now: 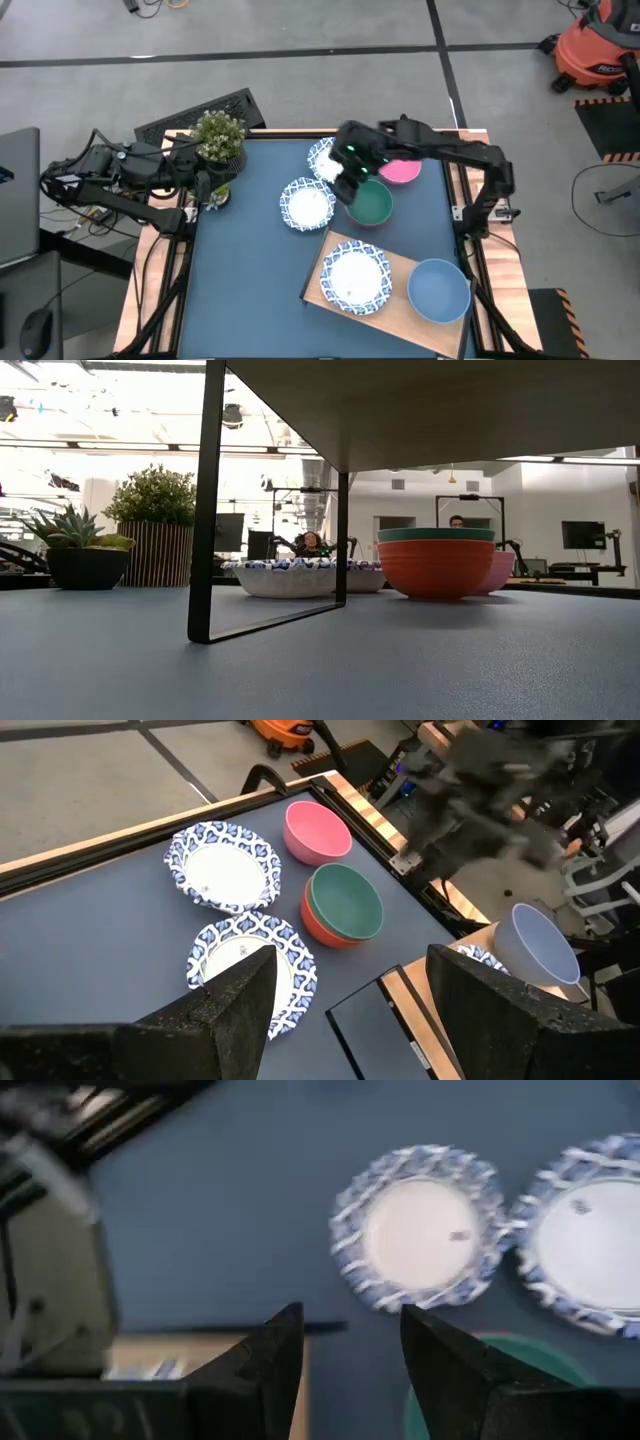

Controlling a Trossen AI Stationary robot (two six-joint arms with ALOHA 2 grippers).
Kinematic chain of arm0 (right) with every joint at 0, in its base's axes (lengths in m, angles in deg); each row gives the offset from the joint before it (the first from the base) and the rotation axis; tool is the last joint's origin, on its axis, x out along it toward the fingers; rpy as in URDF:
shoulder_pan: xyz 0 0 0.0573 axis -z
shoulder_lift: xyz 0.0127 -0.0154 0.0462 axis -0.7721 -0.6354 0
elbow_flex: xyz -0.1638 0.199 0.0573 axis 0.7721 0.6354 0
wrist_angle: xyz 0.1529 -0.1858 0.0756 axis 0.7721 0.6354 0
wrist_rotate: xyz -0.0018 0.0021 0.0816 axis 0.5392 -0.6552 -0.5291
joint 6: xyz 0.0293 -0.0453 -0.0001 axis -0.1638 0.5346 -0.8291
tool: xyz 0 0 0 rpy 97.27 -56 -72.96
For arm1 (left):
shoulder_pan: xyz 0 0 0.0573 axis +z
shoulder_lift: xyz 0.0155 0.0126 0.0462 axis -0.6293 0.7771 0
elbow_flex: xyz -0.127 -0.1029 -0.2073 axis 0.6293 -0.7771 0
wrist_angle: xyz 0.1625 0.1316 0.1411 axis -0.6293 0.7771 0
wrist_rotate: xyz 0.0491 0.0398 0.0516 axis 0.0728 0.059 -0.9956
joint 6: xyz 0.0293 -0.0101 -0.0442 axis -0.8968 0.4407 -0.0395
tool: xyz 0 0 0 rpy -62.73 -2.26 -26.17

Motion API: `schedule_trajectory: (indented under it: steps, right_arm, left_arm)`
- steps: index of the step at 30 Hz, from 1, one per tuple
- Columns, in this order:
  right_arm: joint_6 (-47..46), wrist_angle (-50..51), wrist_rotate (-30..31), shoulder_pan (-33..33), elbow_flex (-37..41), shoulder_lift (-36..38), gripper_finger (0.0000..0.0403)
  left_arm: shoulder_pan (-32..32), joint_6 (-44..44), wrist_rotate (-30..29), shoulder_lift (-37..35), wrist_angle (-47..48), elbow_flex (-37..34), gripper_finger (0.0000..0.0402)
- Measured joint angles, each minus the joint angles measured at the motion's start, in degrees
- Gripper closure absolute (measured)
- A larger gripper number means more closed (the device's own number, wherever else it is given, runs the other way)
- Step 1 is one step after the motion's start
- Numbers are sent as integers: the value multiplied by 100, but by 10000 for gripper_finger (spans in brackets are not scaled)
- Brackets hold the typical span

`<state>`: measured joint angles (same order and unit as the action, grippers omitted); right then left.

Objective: Place and stack bowls onto a shelf
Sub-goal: Stack the white bowl on top of the white bowl on the shelf

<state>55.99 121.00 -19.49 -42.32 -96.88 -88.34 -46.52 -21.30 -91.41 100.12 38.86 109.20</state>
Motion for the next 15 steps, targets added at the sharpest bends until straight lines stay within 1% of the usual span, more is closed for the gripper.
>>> schedule_trajectory:
  steps: [7, 11, 15]
  right_arm:
    - [-31, -68, -24, 658, 11, -1037, 211]
    - [-337, -27, -23, 842, 13, -1515, 212]
    - [-495, -50, 13, 838, 9, -1818, 212]
  left_arm:
    - [0, 4, -96, 0, 175, 0, 159]
    - [0, 4, -153, -2, 246, 0, 159]
    - [1, 4, -156, -2, 261, 0, 159]
